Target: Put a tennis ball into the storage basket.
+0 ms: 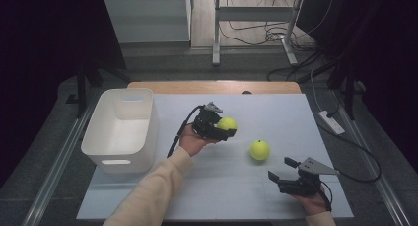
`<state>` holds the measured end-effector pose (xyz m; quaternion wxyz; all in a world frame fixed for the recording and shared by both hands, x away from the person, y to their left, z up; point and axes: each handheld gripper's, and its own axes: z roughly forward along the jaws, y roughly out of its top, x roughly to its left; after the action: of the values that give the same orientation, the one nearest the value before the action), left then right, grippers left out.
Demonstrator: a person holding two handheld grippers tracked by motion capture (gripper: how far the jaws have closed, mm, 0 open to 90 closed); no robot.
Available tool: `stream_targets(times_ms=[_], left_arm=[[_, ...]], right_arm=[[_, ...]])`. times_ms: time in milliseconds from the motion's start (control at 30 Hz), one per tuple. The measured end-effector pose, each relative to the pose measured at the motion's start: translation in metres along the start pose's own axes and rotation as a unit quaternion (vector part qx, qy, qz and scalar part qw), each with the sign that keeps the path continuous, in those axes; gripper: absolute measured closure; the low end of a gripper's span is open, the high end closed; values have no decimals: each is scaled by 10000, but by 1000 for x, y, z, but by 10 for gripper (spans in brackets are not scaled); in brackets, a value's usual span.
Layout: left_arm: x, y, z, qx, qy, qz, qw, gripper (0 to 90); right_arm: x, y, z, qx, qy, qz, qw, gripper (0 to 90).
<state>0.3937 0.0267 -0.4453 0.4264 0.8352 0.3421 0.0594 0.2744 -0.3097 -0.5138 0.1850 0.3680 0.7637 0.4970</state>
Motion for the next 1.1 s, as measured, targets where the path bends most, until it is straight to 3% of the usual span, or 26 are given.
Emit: stream_targets(times_ms=[1100], left_arm=[[-6,2,-51,-665,214,87,9975,270]], right_arm=[[3,3,5,15,13,11,10000,140]])
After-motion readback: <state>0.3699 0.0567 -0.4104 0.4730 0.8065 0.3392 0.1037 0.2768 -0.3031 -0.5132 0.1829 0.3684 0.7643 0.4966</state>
